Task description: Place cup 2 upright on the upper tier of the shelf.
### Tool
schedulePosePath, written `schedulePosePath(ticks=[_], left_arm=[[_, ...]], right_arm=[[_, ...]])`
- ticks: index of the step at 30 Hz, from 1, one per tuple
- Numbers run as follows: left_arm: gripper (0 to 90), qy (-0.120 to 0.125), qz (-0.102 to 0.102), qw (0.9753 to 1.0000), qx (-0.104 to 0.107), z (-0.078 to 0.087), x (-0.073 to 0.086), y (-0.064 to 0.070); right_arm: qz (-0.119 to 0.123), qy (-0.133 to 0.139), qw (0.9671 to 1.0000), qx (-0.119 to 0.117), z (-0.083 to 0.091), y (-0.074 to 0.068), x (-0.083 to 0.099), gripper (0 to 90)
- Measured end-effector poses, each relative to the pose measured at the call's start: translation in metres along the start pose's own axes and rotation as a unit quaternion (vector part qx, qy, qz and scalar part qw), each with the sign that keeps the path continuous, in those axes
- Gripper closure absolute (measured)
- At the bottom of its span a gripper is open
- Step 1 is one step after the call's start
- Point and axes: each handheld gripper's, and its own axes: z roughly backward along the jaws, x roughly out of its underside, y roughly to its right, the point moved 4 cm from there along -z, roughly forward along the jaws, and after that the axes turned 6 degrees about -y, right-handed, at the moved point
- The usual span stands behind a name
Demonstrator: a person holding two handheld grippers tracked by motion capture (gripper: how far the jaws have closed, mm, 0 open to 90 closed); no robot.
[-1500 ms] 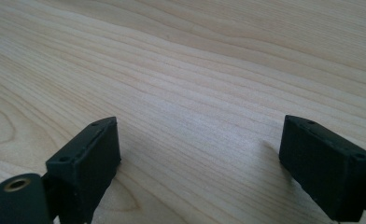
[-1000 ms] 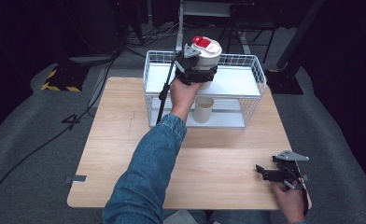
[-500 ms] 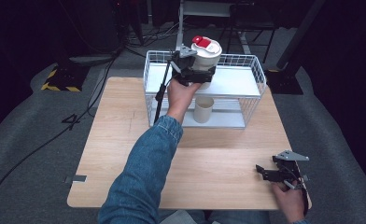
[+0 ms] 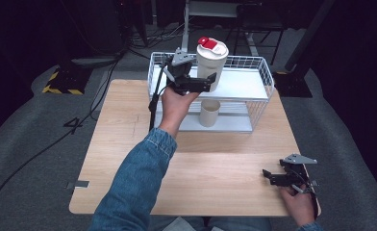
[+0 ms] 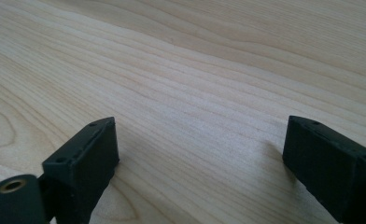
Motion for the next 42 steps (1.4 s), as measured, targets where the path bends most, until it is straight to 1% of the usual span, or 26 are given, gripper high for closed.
schedulePosePath(ticks=[3, 6, 9, 13, 17, 19, 22, 28, 30, 33, 35, 37, 38, 40, 42], left_arm=[[0.1, -0.002, -0.003, 1.0000, 0.004, 0.012, 0.002, 0.004], [0.1, -0.003, -0.009, 1.0000, 0.001, 0.023, 0.005, 0.006], [0.1, -0.001, -0.007, 1.0000, 0.003, 0.036, 0.009, 0.009], [0.1, -0.006, -0.007, 0.9999, 0.007, 0.052, 0.015, 0.011], [0.0, -0.005, -0.005, 0.9998, 0.019, 0.066, 0.023, 0.013], [0.0, -0.009, -0.006, 0.9997, 0.021, 0.073, 0.027, 0.014], [0.0, -0.012, -0.010, 0.9997, 0.018, 0.083, 0.034, 0.015], [0.0, -0.014, -0.016, 0.9993, 0.031, 0.103, 0.047, 0.018], [0.0, -0.018, -0.019, 0.9990, 0.037, 0.110, 0.053, 0.019], [0.0, -0.028, -0.025, 0.9986, 0.038, 0.118, 0.061, 0.021], [0.0, -0.030, -0.028, 0.9985, 0.036, 0.125, 0.068, 0.022], [0.0, -0.031, -0.031, 0.9986, 0.029, 0.130, 0.075, 0.021], [0.0, -0.032, -0.029, 0.9987, 0.027, 0.131, 0.079, 0.021], [0.0, -0.037, -0.025, 0.9986, 0.030, 0.132, 0.088, 0.019], [0.0, -0.042, -0.024, 0.9985, 0.026, 0.134, 0.095, 0.019]], right_arm=[[0.005, -0.001, 1.0000, -0.005, -0.002, 0.001, -0.002, 10.8], [0.007, -0.001, 1.0000, -0.006, -0.002, 0.001, -0.003, 10.8], [0.007, -0.001, 1.0000, -0.006, -0.002, 0.001, -0.003, 10.8], [0.007, -0.001, 1.0000, -0.006, -0.002, 0.001, -0.003, 10.8], [0.007, 0.000, 1.0000, -0.007, -0.002, 0.001, -0.003, 10.8], [0.007, -0.001, 1.0000, -0.006, -0.002, 0.001, -0.003, 10.8], [0.007, -0.001, 1.0000, -0.006, -0.002, 0.001, -0.003, 10.8], [0.007, -0.001, 1.0000, -0.006, -0.002, 0.001, -0.003, 10.8], [0.007, -0.001, 1.0000, -0.006, -0.002, 0.001, -0.003, 10.8], [0.007, -0.001, 1.0000, -0.006, -0.002, 0.001, -0.003, 10.8], [0.007, 0.000, 1.0000, -0.007, -0.002, 0.001, -0.003, 10.8], [0.007, 0.000, 1.0000, -0.007, -0.002, 0.001, -0.003, 10.8], [0.007, 0.000, 1.0000, -0.007, -0.002, 0.001, -0.003, 10.8], [0.007, -0.001, 1.0000, -0.006, -0.002, 0.001, -0.003, 10.8], [0.007, 0.000, 1.0000, -0.006, -0.002, 0.001, -0.003, 10.8]])
